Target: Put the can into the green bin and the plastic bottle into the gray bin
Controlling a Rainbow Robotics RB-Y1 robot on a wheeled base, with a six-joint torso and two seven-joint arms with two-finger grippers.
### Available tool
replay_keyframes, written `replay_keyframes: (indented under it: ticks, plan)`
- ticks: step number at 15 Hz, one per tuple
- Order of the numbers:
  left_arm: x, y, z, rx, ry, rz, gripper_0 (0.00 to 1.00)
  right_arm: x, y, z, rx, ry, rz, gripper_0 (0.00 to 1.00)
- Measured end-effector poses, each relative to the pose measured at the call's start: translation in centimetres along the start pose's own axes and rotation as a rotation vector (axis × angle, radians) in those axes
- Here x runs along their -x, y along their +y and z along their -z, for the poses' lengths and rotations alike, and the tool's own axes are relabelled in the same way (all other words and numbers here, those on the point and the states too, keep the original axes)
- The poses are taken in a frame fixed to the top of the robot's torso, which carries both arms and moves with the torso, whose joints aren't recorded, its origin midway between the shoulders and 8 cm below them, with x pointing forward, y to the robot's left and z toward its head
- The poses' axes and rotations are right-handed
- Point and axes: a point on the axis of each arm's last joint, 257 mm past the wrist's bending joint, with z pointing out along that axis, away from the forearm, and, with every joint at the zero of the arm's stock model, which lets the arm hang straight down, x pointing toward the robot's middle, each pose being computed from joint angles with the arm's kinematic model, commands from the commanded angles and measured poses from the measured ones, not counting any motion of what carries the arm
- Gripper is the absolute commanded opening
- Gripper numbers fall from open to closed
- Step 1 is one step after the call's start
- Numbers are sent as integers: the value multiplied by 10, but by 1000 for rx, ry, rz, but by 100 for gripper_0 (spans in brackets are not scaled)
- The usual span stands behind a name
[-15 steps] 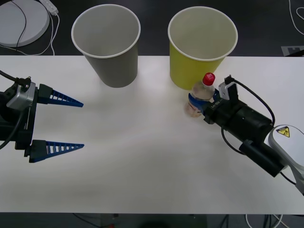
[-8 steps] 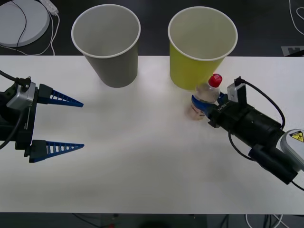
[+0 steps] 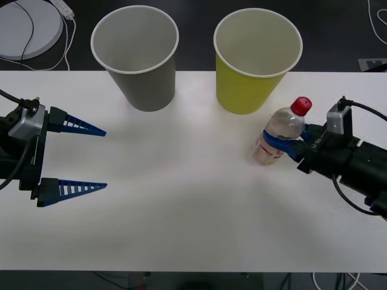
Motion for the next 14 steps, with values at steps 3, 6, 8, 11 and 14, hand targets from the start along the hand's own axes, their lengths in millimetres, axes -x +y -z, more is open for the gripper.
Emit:
replay_keyframes:
  ticks: [3,6,8,11,14]
  plan:
    - [0,0,0,0,0,0,100,21,8,19,48,33,23,0]
    - [0,0,0,0,0,0,100,47,25,31,57,72,66,0]
    - [0,0,0,0,0,0,100,62,40,32,69,92,68,0]
    - [0,0,0,0,0,0,100,78,54,35,75,134,72,0]
    - [0,0,0,0,0,0,100,94,69,41,78,192,68,0]
